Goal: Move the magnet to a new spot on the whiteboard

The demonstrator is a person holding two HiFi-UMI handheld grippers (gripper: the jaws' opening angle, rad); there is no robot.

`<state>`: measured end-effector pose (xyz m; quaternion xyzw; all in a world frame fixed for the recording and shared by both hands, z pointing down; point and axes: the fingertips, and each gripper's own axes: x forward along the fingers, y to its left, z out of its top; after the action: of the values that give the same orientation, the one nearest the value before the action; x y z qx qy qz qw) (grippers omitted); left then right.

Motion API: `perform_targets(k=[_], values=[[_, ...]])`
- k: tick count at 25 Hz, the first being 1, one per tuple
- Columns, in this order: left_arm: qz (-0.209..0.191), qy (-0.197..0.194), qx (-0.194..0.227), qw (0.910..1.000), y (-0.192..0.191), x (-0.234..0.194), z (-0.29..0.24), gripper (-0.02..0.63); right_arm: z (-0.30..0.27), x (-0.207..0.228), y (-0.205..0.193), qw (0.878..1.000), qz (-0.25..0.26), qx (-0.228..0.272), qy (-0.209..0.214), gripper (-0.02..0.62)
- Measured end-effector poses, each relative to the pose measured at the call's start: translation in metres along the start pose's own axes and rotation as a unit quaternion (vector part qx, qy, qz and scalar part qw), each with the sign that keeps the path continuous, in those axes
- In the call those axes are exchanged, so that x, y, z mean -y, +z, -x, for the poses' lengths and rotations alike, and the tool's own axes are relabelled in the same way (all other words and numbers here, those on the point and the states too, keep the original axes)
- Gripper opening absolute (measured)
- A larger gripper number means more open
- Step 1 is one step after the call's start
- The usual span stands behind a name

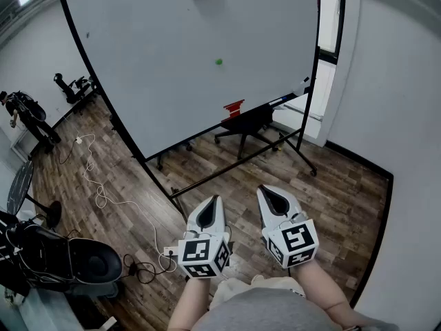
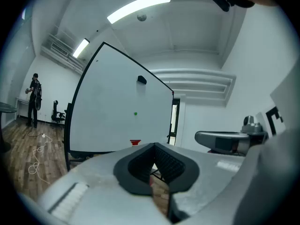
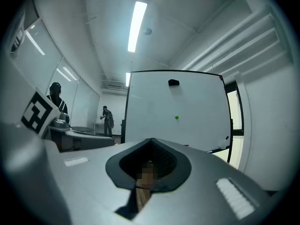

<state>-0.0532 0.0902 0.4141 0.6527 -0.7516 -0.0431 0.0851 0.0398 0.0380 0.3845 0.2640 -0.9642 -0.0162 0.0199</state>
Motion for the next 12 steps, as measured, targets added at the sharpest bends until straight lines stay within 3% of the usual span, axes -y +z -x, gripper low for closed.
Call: perform_targets(k=[12], values=[[0.006,0.018,-0.008,0.9998,-0.0059,-0.0073,-0.0003,0.002,-0.0043,-0.0054,-0.0069,1.0,0.003,-0.006,0.01,-0.002]])
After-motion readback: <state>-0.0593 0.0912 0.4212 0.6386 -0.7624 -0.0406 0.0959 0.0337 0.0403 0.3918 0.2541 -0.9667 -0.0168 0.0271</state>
